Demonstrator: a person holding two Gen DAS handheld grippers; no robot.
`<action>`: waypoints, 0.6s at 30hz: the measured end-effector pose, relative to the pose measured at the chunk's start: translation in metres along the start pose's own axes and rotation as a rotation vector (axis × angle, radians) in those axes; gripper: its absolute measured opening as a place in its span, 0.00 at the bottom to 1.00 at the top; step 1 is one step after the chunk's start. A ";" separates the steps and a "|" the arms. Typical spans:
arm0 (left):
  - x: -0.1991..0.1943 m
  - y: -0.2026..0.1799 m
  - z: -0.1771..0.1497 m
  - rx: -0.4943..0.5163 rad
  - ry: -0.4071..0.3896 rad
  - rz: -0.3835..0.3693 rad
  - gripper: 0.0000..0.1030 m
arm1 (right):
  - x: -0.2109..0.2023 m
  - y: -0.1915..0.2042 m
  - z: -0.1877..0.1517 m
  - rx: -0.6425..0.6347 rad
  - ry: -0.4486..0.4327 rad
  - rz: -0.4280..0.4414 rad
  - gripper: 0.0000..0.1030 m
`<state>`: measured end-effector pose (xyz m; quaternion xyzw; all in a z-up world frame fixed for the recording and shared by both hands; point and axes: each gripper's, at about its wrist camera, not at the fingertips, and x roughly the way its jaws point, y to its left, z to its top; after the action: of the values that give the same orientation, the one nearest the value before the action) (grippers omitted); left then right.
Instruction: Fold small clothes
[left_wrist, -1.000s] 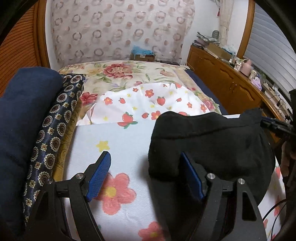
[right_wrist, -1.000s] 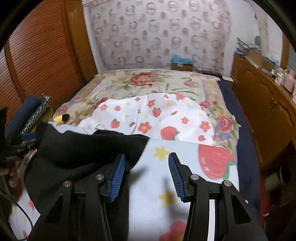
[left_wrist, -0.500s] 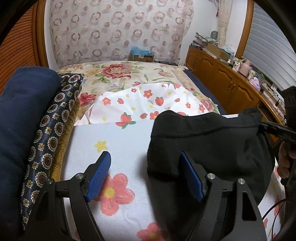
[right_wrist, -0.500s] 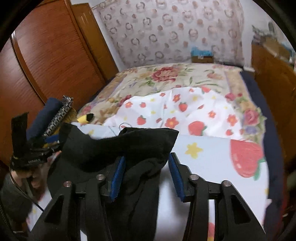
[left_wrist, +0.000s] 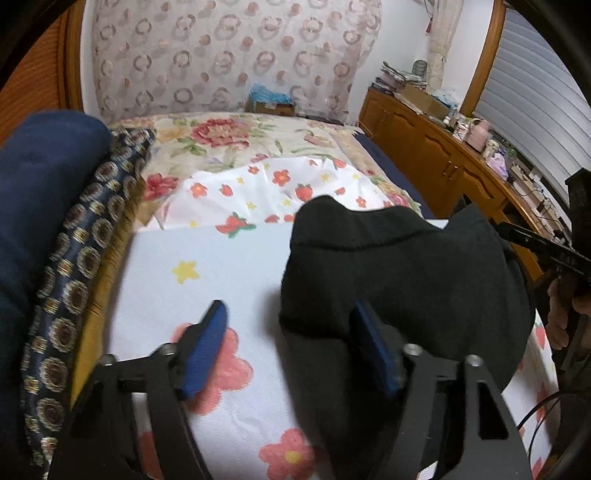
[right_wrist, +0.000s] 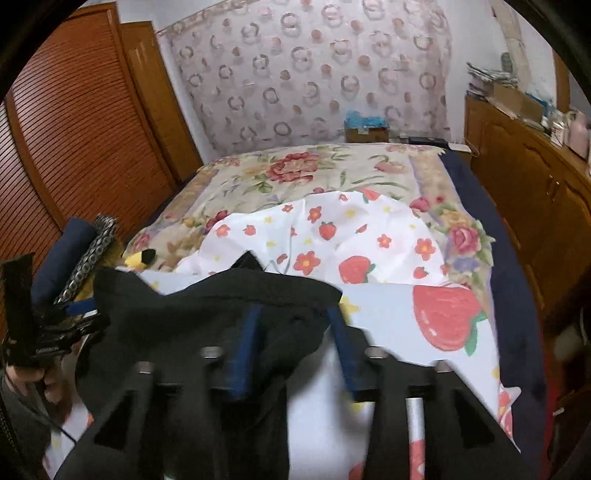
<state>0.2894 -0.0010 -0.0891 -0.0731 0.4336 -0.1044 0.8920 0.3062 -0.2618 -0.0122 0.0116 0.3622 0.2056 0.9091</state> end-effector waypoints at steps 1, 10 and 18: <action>0.001 0.000 0.000 -0.002 0.005 -0.009 0.59 | 0.001 0.004 -0.001 -0.013 0.008 0.008 0.56; 0.007 -0.005 -0.003 0.009 0.033 -0.044 0.49 | 0.024 0.007 -0.003 -0.022 0.120 0.051 0.70; 0.010 -0.010 -0.005 0.012 0.050 -0.109 0.23 | 0.034 0.004 0.000 0.008 0.156 0.137 0.66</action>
<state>0.2896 -0.0134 -0.0974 -0.0886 0.4506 -0.1575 0.8743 0.3273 -0.2455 -0.0336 0.0238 0.4311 0.2659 0.8619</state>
